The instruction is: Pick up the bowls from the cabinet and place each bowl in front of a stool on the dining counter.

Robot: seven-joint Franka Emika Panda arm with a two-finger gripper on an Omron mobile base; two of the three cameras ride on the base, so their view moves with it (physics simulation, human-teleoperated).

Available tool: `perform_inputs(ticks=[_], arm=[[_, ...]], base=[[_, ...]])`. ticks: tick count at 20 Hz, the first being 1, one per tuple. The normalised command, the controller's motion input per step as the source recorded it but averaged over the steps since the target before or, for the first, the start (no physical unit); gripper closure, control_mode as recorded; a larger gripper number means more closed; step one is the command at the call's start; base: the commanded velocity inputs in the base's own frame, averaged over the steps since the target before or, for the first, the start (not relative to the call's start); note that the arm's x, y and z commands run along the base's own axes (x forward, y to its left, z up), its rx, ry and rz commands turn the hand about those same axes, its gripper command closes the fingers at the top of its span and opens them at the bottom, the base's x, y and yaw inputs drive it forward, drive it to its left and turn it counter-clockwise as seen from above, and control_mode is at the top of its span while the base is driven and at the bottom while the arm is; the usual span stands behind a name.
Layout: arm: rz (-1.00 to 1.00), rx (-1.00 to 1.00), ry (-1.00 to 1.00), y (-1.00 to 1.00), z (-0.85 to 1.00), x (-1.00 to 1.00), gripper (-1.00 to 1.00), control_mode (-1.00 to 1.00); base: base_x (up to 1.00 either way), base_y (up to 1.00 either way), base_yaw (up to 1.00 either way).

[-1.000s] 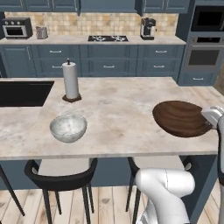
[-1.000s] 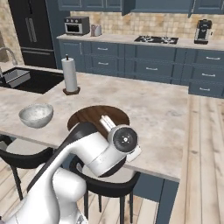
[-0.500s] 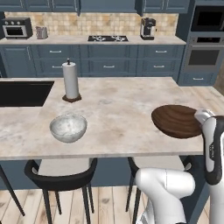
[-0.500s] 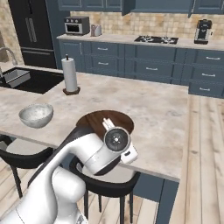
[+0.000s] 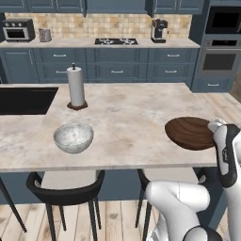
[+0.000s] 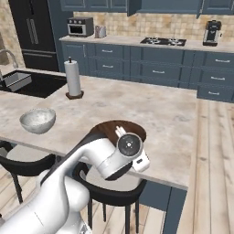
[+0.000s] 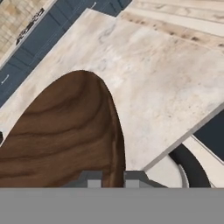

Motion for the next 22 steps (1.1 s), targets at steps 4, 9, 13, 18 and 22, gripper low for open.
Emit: perform_inputs(ticks=[4,9,13,18,22], arm=[[0.0,0.0,0.0,-0.06,-0.32,0.18,1.0,-1.0],[0.0,0.0,0.0,0.0,-0.34,0.2,1.0,-1.0],[0.0,0.0,0.0,0.0,-0.32,0.28,1.0,-1.0],[0.0,0.0,0.0,0.0,-0.28,0.27,1.0,-1.0],[0.0,0.0,0.0,0.0,-0.25,0.24,1.0,-1.0]], base=[[0.0,0.0,0.0],[0.0,0.0,0.0],[0.0,0.0,0.0],[0.0,0.0,0.0],[0.0,0.0,0.0]])
